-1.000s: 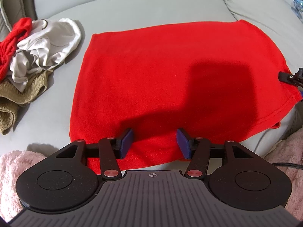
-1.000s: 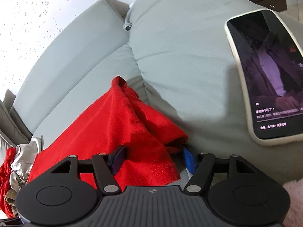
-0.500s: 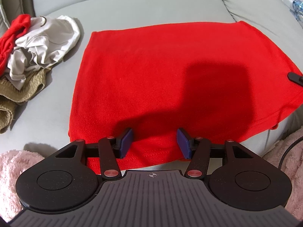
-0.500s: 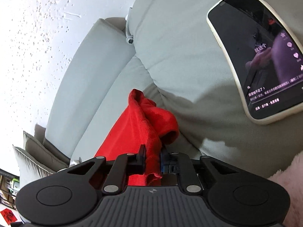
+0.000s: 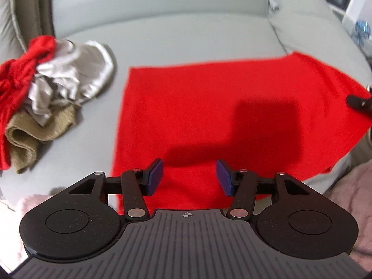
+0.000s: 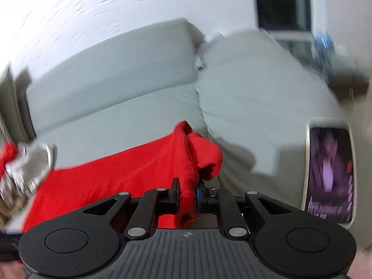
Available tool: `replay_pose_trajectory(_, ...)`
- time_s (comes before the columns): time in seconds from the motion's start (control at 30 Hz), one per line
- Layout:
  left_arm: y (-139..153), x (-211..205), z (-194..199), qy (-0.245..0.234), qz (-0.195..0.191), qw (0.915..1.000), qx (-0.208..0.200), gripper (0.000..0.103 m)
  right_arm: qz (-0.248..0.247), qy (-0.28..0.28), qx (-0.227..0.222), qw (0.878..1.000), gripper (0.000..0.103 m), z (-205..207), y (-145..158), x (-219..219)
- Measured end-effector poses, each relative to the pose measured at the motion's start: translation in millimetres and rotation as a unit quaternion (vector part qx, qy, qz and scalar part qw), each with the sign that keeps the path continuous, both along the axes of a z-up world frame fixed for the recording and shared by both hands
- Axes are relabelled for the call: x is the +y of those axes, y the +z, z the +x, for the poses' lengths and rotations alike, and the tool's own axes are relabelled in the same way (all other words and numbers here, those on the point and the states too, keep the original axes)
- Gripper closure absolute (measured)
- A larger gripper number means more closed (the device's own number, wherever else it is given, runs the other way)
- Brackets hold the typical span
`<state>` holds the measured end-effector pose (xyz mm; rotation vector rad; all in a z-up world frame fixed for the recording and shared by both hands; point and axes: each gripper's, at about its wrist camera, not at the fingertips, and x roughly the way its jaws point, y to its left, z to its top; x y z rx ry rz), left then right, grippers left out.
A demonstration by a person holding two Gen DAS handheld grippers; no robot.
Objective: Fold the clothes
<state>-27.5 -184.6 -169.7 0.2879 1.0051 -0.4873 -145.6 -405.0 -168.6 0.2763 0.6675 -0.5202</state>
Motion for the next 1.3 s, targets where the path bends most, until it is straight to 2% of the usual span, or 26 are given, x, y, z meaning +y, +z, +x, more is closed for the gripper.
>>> replay_pose_trajectory(0.1,10.3,17.1,4.7,0.013,-0.009,0.9998,-0.010,0.046,-0.055,0.042,0.010,0.998,0.090,20.4,9.8,34.7)
replay_pose_trajectory(0.2,22.4,46.9,17.3,0.044,-0.021,0.9986,-0.020,0.046,-0.085,0.091,0.012,0.992,0.090,39.7,14.6,65.5)
replay_pose_trajectory(0.37,30.1,85.8,28.9,0.085,-0.023,0.9955,-0.032,0.046,-0.102,0.172,0.015,0.980,0.091,67.7,15.1,120.7)
replay_pose_trajectory(0.47,23.2,105.7,29.8,0.102,-0.036,0.9936,-0.031,0.046,-0.113,0.225,0.033,0.967,0.091,80.3,2.3,157.7)
replay_pose_trajectory(0.53,10.1,113.4,27.5,0.108,-0.032,0.9934,-0.022,0.046,-0.118,0.263,0.065,0.955,0.091,89.7,-20.0,182.4)
replay_pose_trajectory(0.67,-16.7,124.7,23.2,0.123,-0.022,0.9921,0.005,0.046,-0.116,0.285,0.113,0.945,0.091,97.2,-53.1,199.4)
replay_pose_trajectory(0.73,-18.3,131.3,21.7,0.133,-0.035,0.9905,0.004,0.046,-0.110,0.286,0.123,0.944,0.090,98.5,-64.2,200.0)
replay_pose_trajectory(0.93,-21.2,142.5,24.2,0.162,-0.067,0.9844,0.012,0.046,-0.074,0.277,0.116,0.951,0.090,103.1,-56.4,190.9)
replay_pose_trajectory(1.07,-21.6,139.0,23.2,0.157,-0.056,0.9859,0.009,0.046,-0.026,0.245,0.084,0.965,0.090,106.4,-38.6,182.6)
replay_pose_trajectory(1.13,-21.1,140.1,23.2,0.160,-0.059,0.9854,0.010,0.046,-0.023,0.242,0.061,0.968,0.090,104.6,-27.5,184.4)
replay_pose_trajectory(1.2,-20.6,143.2,23.2,0.163,-0.067,0.9842,0.012,0.046,-0.039,0.252,0.038,0.966,0.090,102.9,-17.3,192.4)
replay_pose_trajectory(1.3,-19.5,146.2,22.9,0.167,-0.074,0.9830,0.015,0.046,-0.062,0.283,0.022,0.957,0.090,98.7,-7.2,208.9)
